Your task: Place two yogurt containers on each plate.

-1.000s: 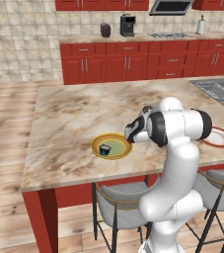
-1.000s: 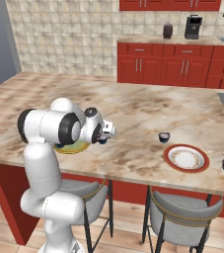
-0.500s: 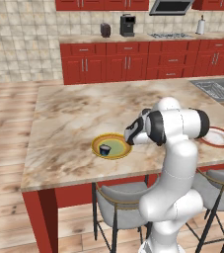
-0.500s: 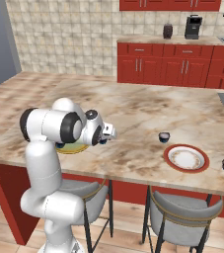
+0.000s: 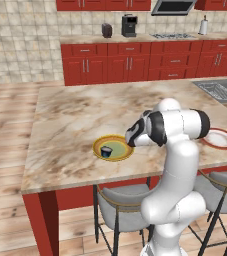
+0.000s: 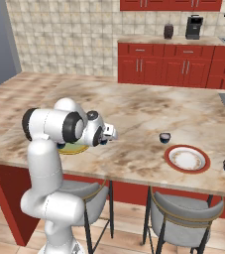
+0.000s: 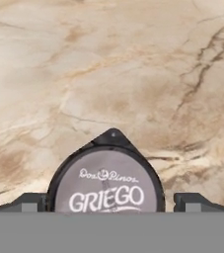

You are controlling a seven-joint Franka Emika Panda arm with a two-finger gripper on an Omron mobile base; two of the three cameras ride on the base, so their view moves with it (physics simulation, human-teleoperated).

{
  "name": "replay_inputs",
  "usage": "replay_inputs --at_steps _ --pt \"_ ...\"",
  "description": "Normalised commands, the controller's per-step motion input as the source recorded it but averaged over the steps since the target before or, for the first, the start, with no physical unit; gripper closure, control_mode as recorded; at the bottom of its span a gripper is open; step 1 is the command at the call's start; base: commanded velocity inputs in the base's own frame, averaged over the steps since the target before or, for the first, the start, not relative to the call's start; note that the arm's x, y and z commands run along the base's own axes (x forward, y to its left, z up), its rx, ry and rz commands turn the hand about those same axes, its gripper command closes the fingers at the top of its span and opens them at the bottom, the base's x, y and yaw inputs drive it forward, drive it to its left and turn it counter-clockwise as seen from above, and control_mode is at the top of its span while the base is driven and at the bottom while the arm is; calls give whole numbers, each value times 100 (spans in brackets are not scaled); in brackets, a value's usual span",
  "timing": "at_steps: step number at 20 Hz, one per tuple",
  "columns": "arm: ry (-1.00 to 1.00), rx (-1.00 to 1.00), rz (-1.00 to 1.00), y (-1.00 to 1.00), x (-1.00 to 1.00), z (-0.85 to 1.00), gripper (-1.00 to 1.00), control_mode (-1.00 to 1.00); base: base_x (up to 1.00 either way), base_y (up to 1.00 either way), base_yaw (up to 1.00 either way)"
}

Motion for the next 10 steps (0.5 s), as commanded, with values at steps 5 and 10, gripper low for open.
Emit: replay_inputs --at_steps 5,10 --pt "0 0 0 1 8 -11 -100 -100 0 0 0" --pt "0 0 0 0 1 -3 100 -100 0 0 0"
